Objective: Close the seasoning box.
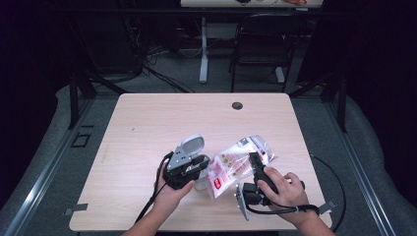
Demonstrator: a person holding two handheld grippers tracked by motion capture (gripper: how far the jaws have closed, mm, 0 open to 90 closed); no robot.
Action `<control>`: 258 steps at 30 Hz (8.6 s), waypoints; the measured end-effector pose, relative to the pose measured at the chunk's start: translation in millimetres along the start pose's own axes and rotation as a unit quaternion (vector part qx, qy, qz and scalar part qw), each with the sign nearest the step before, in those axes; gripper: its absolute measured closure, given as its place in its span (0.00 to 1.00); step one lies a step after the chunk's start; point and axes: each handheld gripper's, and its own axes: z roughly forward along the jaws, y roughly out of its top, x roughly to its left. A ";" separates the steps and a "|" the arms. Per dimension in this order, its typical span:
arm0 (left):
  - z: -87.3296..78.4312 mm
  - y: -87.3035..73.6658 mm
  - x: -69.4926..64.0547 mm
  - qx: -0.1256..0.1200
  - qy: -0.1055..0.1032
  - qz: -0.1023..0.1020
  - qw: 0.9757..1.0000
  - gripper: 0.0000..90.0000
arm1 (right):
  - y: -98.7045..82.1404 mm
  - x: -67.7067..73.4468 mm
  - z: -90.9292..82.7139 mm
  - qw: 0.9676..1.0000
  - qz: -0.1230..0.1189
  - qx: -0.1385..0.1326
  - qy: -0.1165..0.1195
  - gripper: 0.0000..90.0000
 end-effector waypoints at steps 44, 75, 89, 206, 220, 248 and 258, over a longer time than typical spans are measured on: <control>-9.4 -4.7 5.6 0.007 -0.004 -0.022 1.000 0.62 | -15.2 30.4 2.1 0.998 0.050 -0.007 0.024 0.93; -11.2 -3.7 9.3 0.009 -0.007 -0.033 0.999 0.62 | -18.7 47.8 4.5 0.997 0.063 -0.011 0.037 0.94; -12.8 -4.7 8.6 0.012 -0.009 -0.027 1.000 0.63 | -20.1 45.2 4.0 0.989 0.127 -0.003 0.073 0.94; -13.2 51.5 -0.5 -0.058 -0.001 0.000 0.998 0.71 | -51.5 18.6 8.8 0.816 0.509 -0.087 0.261 0.98; -16.3 49.7 -1.0 -0.054 0.000 0.002 0.999 0.70 | -65.8 14.6 16.0 0.787 0.556 -0.076 0.257 0.98; -60.3 10.6 28.6 -0.050 0.025 -0.021 0.998 0.68 | -102.9 17.7 69.7 0.763 0.604 0.004 0.230 0.99; -61.2 0.5 29.5 -0.040 0.022 -0.024 0.999 0.68 | -104.6 32.0 83.3 0.755 0.615 0.020 0.226 0.99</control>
